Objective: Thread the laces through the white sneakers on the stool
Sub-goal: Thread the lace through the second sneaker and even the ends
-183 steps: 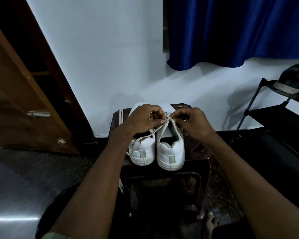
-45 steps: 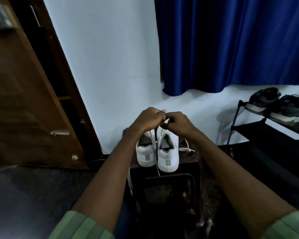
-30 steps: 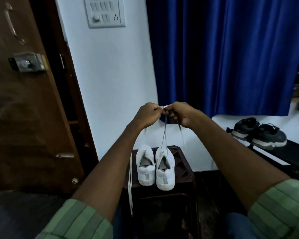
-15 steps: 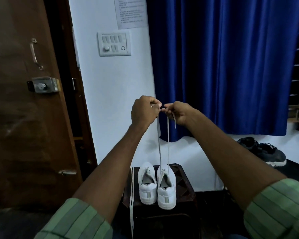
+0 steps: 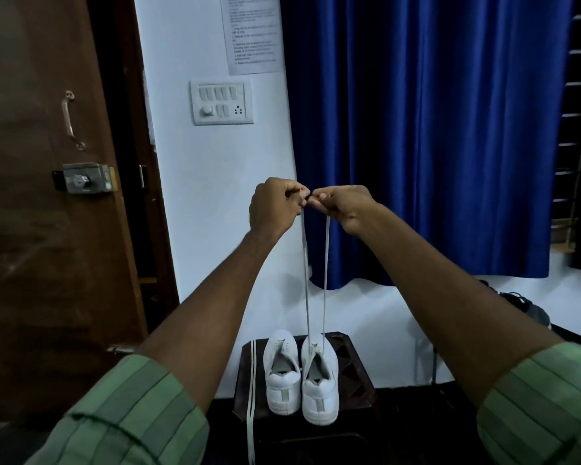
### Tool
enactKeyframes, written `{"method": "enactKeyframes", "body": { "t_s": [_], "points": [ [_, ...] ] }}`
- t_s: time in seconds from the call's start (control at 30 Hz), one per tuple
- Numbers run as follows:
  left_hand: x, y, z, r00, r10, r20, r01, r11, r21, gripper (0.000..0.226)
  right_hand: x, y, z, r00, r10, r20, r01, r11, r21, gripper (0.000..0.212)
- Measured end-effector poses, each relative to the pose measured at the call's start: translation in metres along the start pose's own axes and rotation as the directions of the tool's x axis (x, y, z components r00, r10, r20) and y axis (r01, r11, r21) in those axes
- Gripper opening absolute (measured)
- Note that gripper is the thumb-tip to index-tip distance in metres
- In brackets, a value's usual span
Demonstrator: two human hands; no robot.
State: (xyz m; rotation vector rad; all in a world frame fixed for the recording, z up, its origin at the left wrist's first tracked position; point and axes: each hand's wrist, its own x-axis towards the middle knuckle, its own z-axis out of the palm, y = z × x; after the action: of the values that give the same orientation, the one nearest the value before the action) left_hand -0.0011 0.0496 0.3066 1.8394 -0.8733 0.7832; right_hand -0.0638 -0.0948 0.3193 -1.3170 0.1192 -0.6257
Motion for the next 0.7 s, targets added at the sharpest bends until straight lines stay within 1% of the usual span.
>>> {"method": "enactKeyframes", "body": {
  "t_s": [0.07,0.13,0.17,0.23,0.3,0.33,0.4,0.47,0.53,0.63,0.7],
  "points": [
    [0.001,0.004,0.001,0.997,0.026,-0.07,-0.02,0.996,0.082,0.012,0.0,-0.002,0.002,0.996,-0.083,-0.016,0.08,0.985,-0.153,0.015],
    [0.006,0.004,0.004,0.995,0.05,-0.084,-0.047,0.998,0.036,0.011,0.0,-0.003,0.003,0.985,-0.174,0.006,0.166,0.931,-0.325,0.015],
    [0.008,0.003,0.005,0.995,0.05,-0.082,-0.051,0.999,-0.006,0.01,0.0,-0.004,0.003,0.974,-0.226,0.019,0.212,0.879,-0.426,0.016],
    [0.011,0.003,0.005,0.996,0.022,-0.084,-0.029,0.996,-0.085,0.005,0.003,-0.004,0.004,0.939,-0.344,0.022,0.278,0.719,-0.637,0.02],
    [0.014,0.001,0.005,0.996,0.009,-0.084,-0.02,0.992,-0.127,0.004,0.006,-0.005,0.005,0.899,-0.438,0.012,0.284,0.56,-0.779,0.021],
    [0.015,0.0,0.006,0.997,0.019,-0.081,-0.029,0.992,-0.126,0.004,0.006,-0.006,0.005,0.885,-0.465,0.019,0.29,0.52,-0.803,0.02],
    [0.018,-0.003,0.006,0.996,0.025,-0.084,-0.035,0.993,-0.116,0.009,0.007,-0.01,0.006,0.88,-0.474,0.047,0.316,0.508,-0.801,0.018],
    [0.021,-0.007,0.004,0.995,-0.006,-0.096,-0.006,0.992,-0.123,0.01,0.008,-0.011,0.007,0.892,-0.442,0.093,0.351,0.548,-0.759,0.018],
    [0.023,-0.009,0.003,0.995,-0.052,-0.084,0.037,0.984,-0.173,0.008,0.008,-0.008,0.01,0.905,-0.404,0.135,0.368,0.584,-0.723,0.019],
    [0.024,-0.006,0.0,0.993,-0.115,-0.016,0.106,0.951,-0.291,0.005,0.007,-0.002,0.016,0.903,-0.392,0.178,0.39,0.571,-0.722,0.023],
    [0.024,-0.005,-0.002,0.992,-0.124,0.014,0.122,0.94,-0.32,0.004,0.005,0.002,0.019,0.898,-0.402,0.176,0.402,0.593,-0.698,0.023]
  ]
}}
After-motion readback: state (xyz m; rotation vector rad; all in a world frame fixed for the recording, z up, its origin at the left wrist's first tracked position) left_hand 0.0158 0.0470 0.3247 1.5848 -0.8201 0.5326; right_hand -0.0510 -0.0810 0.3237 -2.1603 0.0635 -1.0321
